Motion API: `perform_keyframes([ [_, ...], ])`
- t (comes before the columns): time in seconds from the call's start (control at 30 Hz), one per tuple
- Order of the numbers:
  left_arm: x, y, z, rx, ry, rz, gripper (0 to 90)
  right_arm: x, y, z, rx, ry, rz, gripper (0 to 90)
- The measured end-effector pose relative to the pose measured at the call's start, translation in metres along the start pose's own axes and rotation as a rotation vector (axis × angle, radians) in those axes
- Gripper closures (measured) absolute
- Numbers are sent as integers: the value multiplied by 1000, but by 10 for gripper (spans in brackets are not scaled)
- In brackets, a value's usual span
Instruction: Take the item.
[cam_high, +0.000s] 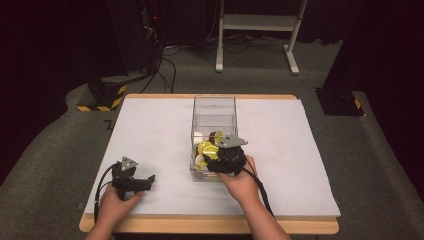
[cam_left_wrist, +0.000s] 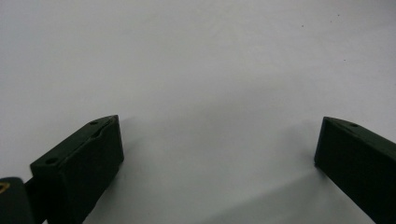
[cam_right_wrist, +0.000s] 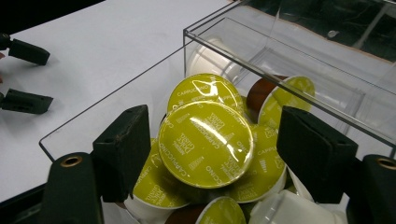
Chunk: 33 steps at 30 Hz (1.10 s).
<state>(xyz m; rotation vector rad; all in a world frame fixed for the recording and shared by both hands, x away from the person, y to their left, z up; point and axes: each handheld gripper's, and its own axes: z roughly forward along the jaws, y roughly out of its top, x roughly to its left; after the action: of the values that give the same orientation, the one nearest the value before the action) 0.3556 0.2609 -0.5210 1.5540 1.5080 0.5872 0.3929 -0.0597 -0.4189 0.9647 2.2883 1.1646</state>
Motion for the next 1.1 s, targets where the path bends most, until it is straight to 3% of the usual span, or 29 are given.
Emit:
perform_keyframes([
  [0.8, 0, 0, 0, 1, 0, 1, 14, 5, -1, 10, 88, 6, -38, 354],
  [1.1, 0, 0, 0, 0, 0, 0, 14, 5, -1, 9, 75, 1, -43, 402],
])
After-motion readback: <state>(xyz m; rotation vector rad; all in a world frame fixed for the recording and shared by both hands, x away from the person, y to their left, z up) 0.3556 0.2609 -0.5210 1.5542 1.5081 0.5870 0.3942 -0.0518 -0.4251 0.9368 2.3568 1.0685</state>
